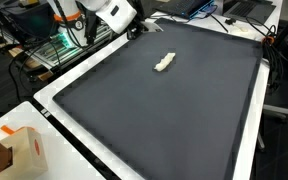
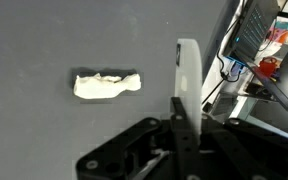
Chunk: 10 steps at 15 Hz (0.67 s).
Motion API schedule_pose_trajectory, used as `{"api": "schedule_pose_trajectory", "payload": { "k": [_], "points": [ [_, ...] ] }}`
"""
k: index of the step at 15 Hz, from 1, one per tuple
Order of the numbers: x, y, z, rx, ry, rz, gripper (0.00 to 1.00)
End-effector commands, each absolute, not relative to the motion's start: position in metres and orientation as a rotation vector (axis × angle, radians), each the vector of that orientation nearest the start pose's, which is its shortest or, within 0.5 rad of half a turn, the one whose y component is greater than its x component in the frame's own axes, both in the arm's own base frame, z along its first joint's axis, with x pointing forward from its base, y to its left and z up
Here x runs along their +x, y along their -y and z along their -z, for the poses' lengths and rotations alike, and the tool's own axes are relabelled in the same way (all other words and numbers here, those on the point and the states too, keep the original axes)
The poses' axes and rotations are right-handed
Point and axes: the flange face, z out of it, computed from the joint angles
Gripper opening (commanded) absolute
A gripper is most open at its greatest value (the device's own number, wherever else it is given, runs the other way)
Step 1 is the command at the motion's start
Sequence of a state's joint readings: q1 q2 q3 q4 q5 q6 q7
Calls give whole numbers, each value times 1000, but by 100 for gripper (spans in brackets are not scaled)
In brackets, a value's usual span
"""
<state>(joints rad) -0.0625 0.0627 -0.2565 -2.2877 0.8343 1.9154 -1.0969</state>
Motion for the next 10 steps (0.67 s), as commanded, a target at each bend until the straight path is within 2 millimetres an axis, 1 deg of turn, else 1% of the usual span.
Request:
{"api": "schedule_pose_trajectory", "payload": {
  "k": [1, 5, 10],
  "points": [
    [489, 108, -303, -2284, 266, 168, 1],
    [496, 110, -291, -2292, 194, 150, 1],
    [503, 106, -279, -2313, 137, 113, 1]
  ]
}}
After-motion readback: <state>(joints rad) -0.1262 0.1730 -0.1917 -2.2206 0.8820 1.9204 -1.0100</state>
